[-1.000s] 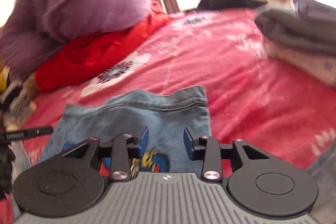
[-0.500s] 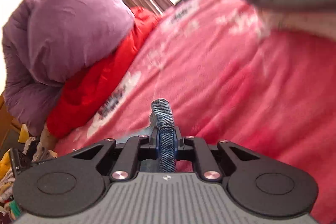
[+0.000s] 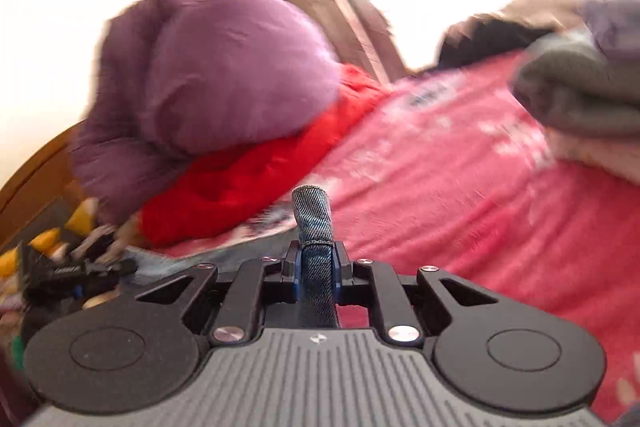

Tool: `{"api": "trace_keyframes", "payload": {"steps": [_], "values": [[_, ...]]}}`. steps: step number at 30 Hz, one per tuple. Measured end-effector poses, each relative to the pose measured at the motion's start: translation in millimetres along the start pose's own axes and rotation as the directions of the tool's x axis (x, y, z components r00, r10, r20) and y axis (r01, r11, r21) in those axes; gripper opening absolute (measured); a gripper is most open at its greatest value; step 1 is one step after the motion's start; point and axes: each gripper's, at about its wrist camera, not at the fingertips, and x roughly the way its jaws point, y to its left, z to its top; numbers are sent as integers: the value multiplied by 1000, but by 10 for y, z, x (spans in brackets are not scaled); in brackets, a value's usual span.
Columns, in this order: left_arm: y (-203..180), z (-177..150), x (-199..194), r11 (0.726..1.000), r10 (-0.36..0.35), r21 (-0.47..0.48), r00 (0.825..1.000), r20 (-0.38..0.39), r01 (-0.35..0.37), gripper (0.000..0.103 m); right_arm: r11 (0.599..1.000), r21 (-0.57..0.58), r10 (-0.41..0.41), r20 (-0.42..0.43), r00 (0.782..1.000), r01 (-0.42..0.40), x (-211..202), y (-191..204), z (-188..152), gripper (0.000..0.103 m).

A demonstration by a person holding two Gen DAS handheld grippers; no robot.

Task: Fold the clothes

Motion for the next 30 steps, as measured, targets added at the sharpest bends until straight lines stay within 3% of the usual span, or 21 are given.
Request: {"api": "trace_keyframes", "payload": {"steps": [3, 7, 10, 16, 21, 22, 24, 25, 27, 30], "values": [[-261, -245, -279, 987, -41, 149, 997, -73, 51, 9, 973, -186, 129, -35, 991, -133, -452, 391, -103, 16], [-441, -537, -481, 958, 18, 287, 990, -138, 22, 9, 905, -389, 125, -140, 982, -171, -921, 819, -411, 16], [-441, -634, -478, 940, 75, 340, 987, -139, -24, 9, 891, -427, 95, -156, 983, -154, -1088, 951, -563, 16], [-520, -640, -445, 911, 104, 411, 986, -130, -42, 9, 911, -406, 35, -105, 994, -76, -1087, 884, -581, 16], [-612, -862, -481, 885, 146, 462, 978, -146, -63, 9, 887, -458, -40, -206, 978, -60, -1079, 909, -740, 17], [-625, -904, -474, 879, 160, 472, 975, -151, -71, 9, 885, -463, -60, -209, 976, -45, -1095, 930, -776, 23], [-670, -972, -448, 866, 180, 496, 966, -186, -66, 12, 880, -475, -99, -195, 976, -6, -1110, 966, -788, 44], [-697, -993, -444, 863, 182, 503, 959, -217, -51, 16, 874, -486, -116, -185, 976, 12, -1112, 992, -792, 61], [-755, -1002, -509, 861, 182, 507, 957, -224, -46, 47, 855, -519, -123, -176, 977, 14, -1083, 1082, -797, 65], [-786, -902, -726, 892, 144, 447, 977, -158, -59, 52, 783, -622, -149, -173, 973, 9, -1023, 1276, -841, 65]]}}
